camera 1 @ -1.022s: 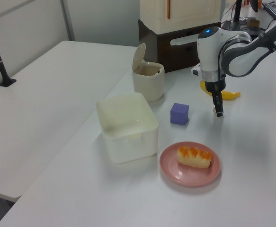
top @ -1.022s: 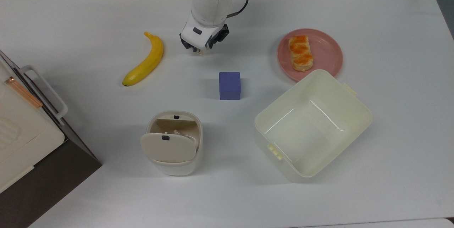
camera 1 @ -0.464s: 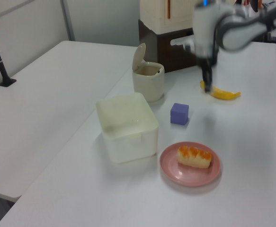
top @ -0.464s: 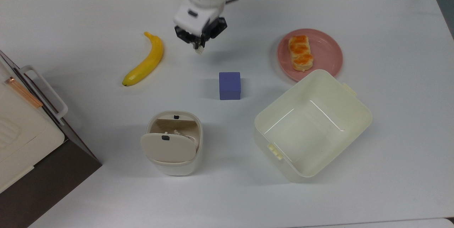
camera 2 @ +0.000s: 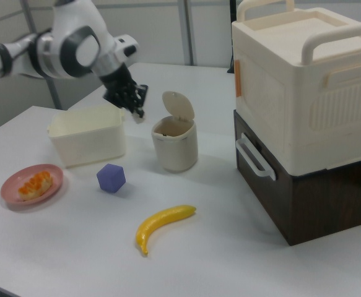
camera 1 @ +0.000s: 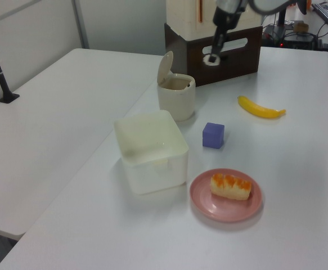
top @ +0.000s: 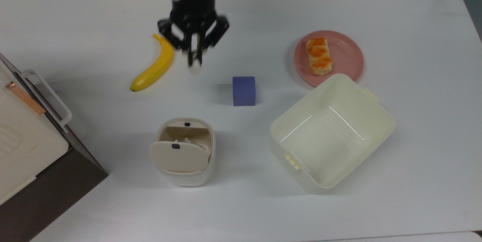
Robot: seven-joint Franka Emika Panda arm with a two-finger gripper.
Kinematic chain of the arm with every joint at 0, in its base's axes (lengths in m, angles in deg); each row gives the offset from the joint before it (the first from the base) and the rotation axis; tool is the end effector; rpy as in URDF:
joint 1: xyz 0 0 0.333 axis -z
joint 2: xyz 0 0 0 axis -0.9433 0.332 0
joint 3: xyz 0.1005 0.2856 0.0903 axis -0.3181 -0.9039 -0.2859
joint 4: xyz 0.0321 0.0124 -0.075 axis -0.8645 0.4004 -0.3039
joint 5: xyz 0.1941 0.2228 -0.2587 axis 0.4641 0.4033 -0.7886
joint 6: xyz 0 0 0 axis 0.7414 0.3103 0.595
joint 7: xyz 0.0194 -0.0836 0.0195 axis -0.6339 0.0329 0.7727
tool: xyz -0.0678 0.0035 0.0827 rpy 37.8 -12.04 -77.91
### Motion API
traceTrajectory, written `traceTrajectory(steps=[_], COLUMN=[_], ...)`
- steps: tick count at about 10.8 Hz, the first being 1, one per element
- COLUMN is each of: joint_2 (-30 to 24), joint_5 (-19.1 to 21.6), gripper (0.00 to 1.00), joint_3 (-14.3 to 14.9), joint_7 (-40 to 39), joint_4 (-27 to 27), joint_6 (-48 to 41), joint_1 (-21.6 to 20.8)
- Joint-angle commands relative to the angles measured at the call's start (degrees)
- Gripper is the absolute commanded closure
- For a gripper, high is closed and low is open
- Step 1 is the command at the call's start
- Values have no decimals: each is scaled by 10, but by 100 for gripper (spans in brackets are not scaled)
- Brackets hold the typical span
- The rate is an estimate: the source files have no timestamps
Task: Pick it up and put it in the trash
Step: 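Carry the held white object over the cream trash can opening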
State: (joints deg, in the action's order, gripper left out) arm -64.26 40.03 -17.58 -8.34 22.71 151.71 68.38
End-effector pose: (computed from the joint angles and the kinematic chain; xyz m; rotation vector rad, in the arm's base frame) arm 0.6424 0.0116 0.5396 2.9625 0.3464 0.4998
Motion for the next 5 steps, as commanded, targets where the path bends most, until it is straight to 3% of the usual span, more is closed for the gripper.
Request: traceTrajectory(steps=[1,5], joint_2=[96,131], joint_5=[-2,-2], gripper=[84,84], joint_3=[22,23], joint_7=[50,82], joint_4=[-79,-111], joint_6=[72,104], joint_1=[1,7])
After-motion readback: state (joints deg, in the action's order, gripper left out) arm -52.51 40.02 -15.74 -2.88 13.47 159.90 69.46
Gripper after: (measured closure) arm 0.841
